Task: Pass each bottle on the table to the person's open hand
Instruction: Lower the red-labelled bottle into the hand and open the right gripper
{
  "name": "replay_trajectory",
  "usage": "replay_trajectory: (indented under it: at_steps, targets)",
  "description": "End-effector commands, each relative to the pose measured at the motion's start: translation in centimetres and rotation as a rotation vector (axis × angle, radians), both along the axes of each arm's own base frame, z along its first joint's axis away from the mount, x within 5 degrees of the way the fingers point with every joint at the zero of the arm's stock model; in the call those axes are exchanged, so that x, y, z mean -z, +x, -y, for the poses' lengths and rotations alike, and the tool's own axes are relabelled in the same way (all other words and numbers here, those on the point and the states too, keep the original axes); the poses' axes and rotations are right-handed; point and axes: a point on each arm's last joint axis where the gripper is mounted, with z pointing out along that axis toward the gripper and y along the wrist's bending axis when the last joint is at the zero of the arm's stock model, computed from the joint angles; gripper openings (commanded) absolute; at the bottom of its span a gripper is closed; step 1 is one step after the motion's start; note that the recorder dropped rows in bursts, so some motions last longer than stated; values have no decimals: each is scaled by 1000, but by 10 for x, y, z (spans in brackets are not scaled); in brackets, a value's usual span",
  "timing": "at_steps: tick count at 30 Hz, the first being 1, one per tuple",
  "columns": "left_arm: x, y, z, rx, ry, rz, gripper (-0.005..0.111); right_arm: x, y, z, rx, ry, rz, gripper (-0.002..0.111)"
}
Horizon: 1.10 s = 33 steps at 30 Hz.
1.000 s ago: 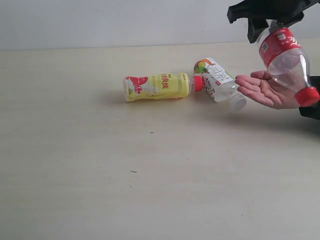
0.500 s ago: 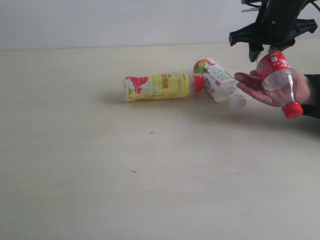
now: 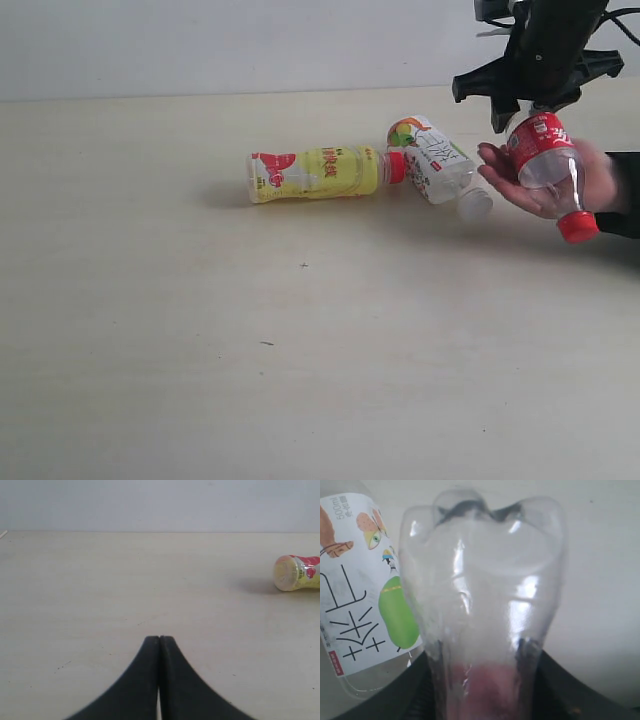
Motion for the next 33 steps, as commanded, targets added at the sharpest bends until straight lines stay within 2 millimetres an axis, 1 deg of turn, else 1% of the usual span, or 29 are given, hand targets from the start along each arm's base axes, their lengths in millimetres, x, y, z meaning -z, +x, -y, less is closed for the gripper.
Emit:
replay_trajectory:
  at_steps: [1,17,21,26,30,33]
  targets:
    - [-1,0,0,-2,-6,13,0,0,1,1,0,5,0,22]
    - [-1,0,0,-2,-6,13,0,0,1,1,-22,-4,-5,78]
    - [-1,0,0,-2,-6,13,0,0,1,1,-23,-6,-5,89]
    - [-1,0,0,-2,-6,13,0,0,1,2,-24,-13,-8,97]
    - [-1,0,0,-2,-6,13,0,-3,0,2,-24,-12,-5,97]
    - [-1,0,0,-2,-6,13,0,-10,-2,2,-25,-11,8,97]
